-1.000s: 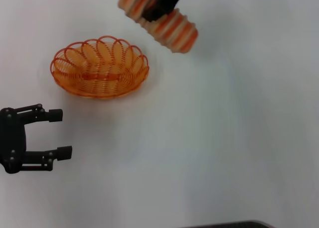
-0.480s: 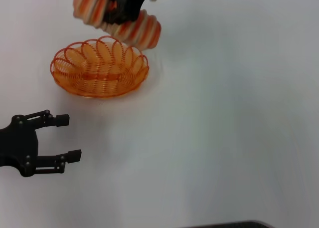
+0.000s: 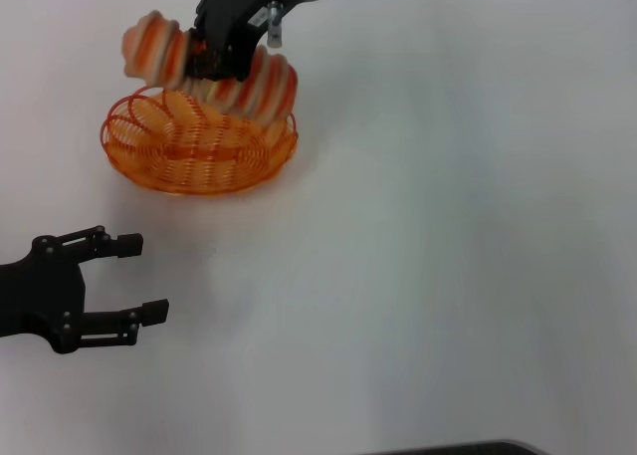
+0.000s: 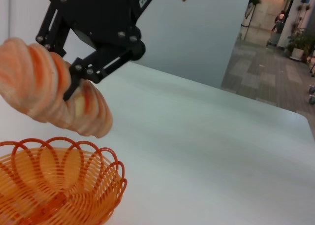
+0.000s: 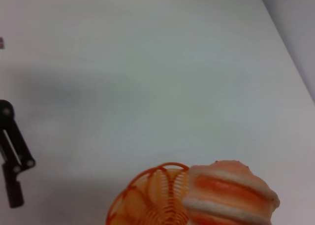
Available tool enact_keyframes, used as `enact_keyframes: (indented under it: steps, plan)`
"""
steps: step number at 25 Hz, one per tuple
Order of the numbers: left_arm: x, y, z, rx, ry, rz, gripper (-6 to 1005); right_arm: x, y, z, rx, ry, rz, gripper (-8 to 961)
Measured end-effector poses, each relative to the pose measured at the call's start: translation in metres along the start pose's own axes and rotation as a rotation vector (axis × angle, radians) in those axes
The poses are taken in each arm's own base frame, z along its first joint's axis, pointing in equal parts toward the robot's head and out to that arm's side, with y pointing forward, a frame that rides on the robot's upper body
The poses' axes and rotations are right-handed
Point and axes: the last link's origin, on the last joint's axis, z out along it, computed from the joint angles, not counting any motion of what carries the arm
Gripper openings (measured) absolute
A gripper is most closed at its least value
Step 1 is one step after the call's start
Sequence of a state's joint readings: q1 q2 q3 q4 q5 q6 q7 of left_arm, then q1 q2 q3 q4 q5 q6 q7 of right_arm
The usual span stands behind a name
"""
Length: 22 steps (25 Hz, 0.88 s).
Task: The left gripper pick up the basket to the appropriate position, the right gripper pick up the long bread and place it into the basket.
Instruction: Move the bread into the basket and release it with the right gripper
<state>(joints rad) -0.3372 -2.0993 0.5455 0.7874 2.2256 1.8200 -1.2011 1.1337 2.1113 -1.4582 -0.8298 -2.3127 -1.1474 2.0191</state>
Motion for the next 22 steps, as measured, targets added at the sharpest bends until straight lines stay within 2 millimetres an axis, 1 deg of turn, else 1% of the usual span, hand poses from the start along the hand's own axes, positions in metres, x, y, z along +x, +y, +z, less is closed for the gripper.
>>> enact_keyframes:
  steps: [4, 9, 13, 20, 22]
  plan:
    - [0.0, -0.001, 0.001, 0.004, 0.003, 0.0, 871, 0.0, 0.005, 0.003, -0.019, -0.01, 0.003, 252]
    - [0.001, -0.001, 0.001, 0.006, 0.005, 0.002, 871, 0.006, 0.007, 0.004, -0.038, -0.004, 0.019, 232]
    - [0.002, -0.002, 0.002, 0.005, 0.007, 0.005, 871, 0.013, 0.008, 0.008, -0.048, 0.005, 0.018, 268]
    - [0.003, -0.003, 0.003, 0.006, 0.009, 0.008, 871, 0.012, 0.008, 0.01, -0.046, -0.011, 0.029, 331]
    - [0.003, -0.003, 0.003, 0.006, 0.009, 0.007, 871, 0.012, 0.007, 0.01, -0.042, -0.013, 0.03, 431]
